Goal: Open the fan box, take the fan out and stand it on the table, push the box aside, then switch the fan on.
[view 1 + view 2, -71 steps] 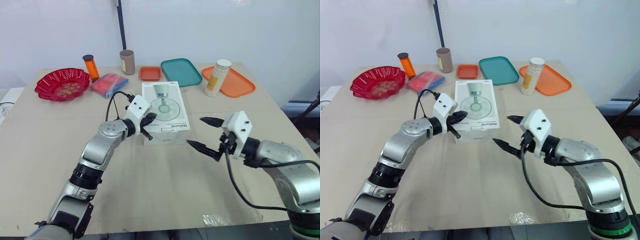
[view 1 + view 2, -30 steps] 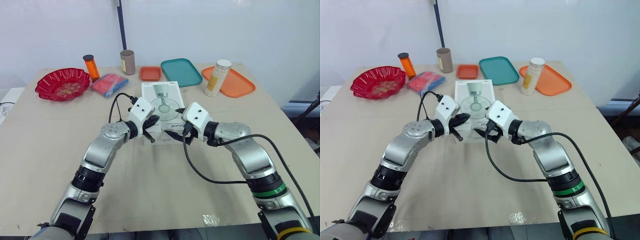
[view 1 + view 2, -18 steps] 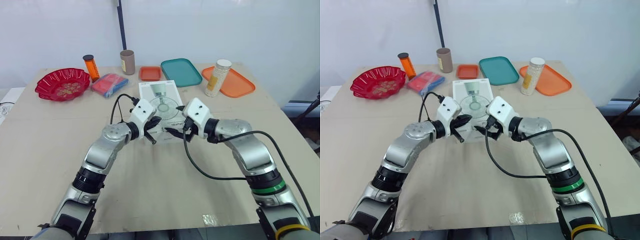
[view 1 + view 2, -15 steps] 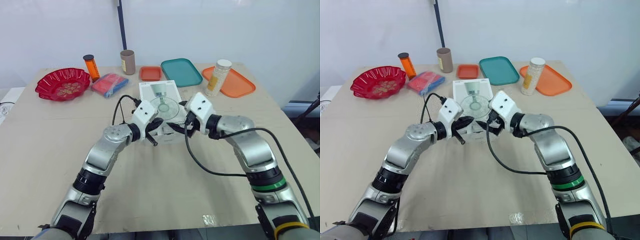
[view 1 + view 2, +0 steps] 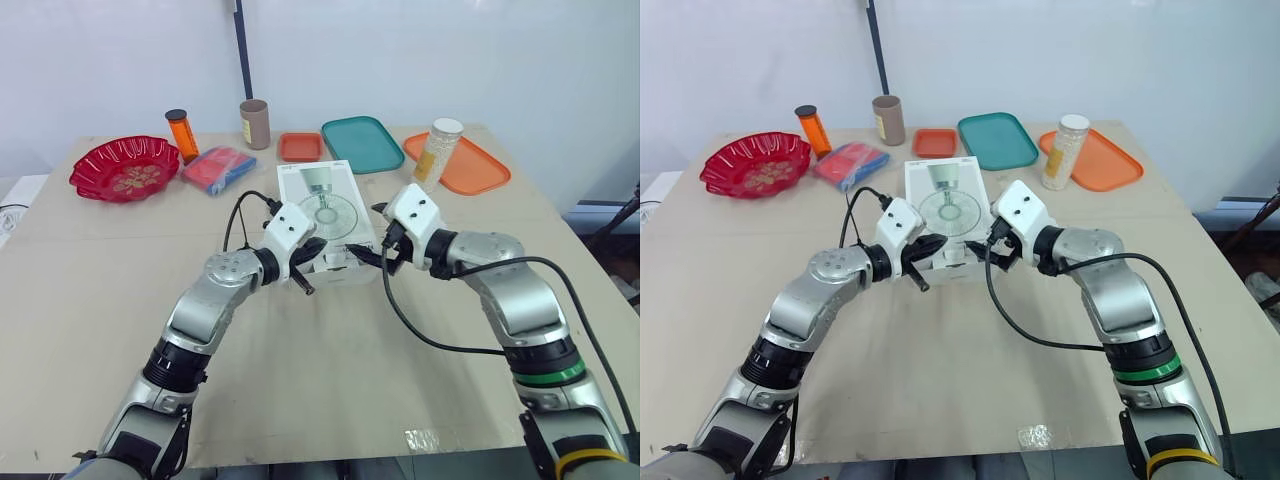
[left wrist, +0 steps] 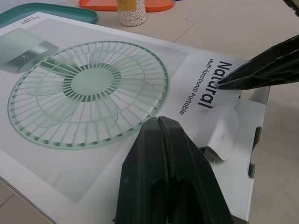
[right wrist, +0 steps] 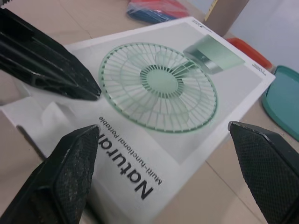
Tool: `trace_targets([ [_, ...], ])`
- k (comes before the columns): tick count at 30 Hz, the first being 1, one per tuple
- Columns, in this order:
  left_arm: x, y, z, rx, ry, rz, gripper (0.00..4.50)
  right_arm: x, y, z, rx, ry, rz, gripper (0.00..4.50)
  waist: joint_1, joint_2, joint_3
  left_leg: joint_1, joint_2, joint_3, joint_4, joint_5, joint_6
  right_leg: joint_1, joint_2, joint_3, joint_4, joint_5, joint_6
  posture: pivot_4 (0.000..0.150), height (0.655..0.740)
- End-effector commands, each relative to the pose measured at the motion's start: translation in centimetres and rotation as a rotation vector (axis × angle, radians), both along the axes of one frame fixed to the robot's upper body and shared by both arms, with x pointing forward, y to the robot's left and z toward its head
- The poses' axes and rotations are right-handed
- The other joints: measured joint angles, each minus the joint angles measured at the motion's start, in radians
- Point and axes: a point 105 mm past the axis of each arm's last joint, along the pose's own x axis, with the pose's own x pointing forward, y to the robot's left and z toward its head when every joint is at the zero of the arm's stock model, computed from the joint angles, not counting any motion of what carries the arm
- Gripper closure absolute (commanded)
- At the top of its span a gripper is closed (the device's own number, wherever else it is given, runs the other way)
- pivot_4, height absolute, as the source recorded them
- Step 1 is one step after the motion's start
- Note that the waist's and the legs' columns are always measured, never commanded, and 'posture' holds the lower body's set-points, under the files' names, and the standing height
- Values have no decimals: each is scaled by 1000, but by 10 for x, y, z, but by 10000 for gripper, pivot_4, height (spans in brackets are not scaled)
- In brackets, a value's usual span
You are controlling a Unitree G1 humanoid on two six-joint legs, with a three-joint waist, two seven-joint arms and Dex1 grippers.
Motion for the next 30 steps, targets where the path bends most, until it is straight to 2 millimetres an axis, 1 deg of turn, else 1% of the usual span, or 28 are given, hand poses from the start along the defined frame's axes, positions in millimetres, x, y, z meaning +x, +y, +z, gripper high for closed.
trace_targets([
  [1, 0, 7, -9, 12, 47, 25, 44570, -14, 9, 14, 14, -36, 68, 0, -1, 0, 0, 0, 0, 0, 0, 0, 0, 0, 0, 0, 0, 0, 0, 1500, 7255],
  [4, -1, 8, -8, 13, 47, 28, 44570, -17, 15, 12, 18, -26, 84, 0, -1, 0, 0, 0, 0, 0, 0, 0, 1, 0, 0, 0, 0, 0, 0, 1500, 7255],
  [7, -1, 10, -8, 18, 48, 34, 44570, -15, 20, 10, 17, -24, 93, 0, -1, 0, 0, 0, 0, 0, 0, 0, 0, 0, 0, 0, 0, 0, 0, 1500, 7255],
  [12, -1, 13, -8, 24, 50, 43, 44570, -4, 26, 3, -17, -41, 89, 0, -2, 0, 0, 1, 0, 0, 0, 0, 0, 0, 0, 0, 0, 0, 0, 1500, 7255],
  [16, -1, 14, -8, 24, 50, 45, 44570, 10, 23, 1, -30, -55, 43, 0, -2, 0, 0, 0, 0, 0, 0, 1, -2, 0, 0, 0, 0, 0, 0, 1500, 7255],
  [21, -3, 14, -8, 25, 50, 44, 44570, 15, 23, 13, 31, -53, 22, 0, -2, 0, 0, 0, 0, 0, 0, 2, -3, -1, 0, 0, 0, 0, 0, 1500, 7255],
  [26, -3, 12, -8, 25, 50, 39, 44570, 16, 22, 14, 18, -66, 9, 0, -2, 0, 0, 0, 0, 0, -1, 1, -3, -1, 0, 0, 0, 0, 0, 1500, 7255],
  [28, -2, 12, -7, 25, 48, 40, 44570, 12, 16, 19, 41, -64, 8, 0, -2, 0, 0, 0, 0, 0, -1, 1, -3, -1, 0, 0, 0, 0, 0, 1500, 7255],
  [30, -1, 14, -6, 27, 46, 45, 44570, 2, 7, 26, 88, -38, 32, 0, -1, 0, 0, 0, 0, 0, -1, 1, -3, -1, 0, 0, 0, 0, 0, 1500, 7255],
])
